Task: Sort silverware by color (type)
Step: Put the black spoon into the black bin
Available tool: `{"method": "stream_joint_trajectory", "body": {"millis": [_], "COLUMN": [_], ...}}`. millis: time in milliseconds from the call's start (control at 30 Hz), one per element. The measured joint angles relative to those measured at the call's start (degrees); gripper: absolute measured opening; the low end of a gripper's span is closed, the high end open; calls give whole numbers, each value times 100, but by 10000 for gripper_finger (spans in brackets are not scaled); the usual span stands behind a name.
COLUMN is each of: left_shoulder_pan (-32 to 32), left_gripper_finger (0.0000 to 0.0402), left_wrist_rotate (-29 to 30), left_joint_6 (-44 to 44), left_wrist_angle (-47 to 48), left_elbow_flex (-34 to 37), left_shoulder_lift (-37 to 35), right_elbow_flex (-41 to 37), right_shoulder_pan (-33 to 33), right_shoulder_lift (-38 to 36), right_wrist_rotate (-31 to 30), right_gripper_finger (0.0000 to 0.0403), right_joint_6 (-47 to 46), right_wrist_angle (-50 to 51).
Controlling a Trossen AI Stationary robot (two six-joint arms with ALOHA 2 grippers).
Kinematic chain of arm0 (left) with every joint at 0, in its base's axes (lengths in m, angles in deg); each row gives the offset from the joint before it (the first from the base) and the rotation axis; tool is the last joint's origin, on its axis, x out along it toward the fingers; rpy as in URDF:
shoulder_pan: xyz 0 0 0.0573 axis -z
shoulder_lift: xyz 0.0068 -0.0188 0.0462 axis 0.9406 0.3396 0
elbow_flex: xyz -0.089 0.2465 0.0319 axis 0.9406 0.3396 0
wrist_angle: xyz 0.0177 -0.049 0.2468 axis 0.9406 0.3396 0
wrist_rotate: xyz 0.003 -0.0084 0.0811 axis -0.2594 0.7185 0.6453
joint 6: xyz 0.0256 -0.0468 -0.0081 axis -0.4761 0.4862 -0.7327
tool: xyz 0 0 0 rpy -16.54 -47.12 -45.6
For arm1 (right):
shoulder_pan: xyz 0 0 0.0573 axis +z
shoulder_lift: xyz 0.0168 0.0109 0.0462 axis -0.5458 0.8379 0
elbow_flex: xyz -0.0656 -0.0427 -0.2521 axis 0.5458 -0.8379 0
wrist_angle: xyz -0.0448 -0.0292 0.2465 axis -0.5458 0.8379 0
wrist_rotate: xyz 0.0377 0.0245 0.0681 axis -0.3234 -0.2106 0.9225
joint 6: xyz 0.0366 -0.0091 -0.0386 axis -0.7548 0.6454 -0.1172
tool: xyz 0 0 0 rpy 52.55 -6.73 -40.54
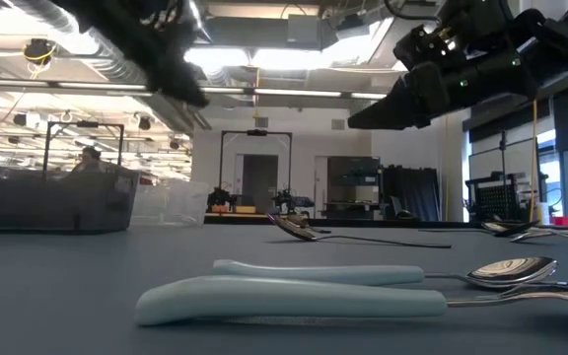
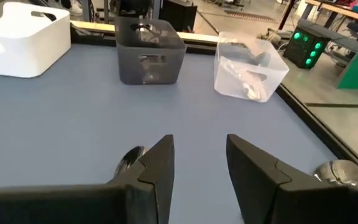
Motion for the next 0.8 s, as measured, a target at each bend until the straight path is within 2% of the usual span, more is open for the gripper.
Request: {"method": "stream_joint_trajectory", "body": {"millis": [133,333,467,600,800], "left_shoulder_pan": [701,1571,1977,2288,2478], "left_gripper_finger": [140,141,141,141,141], "left_wrist_rotate": [-765,-783,-772,-384,262], "left_joint_6": [-4,-135,-42,18,-35], "left_wrist_angle": [-734,-2342,-3681,-4376,-4406], "left_elbow_flex": [241,931,1344,1480,1484], "left_shoulder_lift": [112,454,806,1184,1508], "right_elbow_flex": [0,4,4,2,312], "right_shoulder_pan": [0,4,24,57,37], "right_shoulder_lift": [0,247,819,1503,2317], "right_wrist_rotate": [84,228,594,739,1007], "right_gripper_finger": [134,134,134,134,133], "right_joint_6": [-108,-230,-456,-482,-454], "right_wrist_angle": [176,168,-45,-356,-448]}}
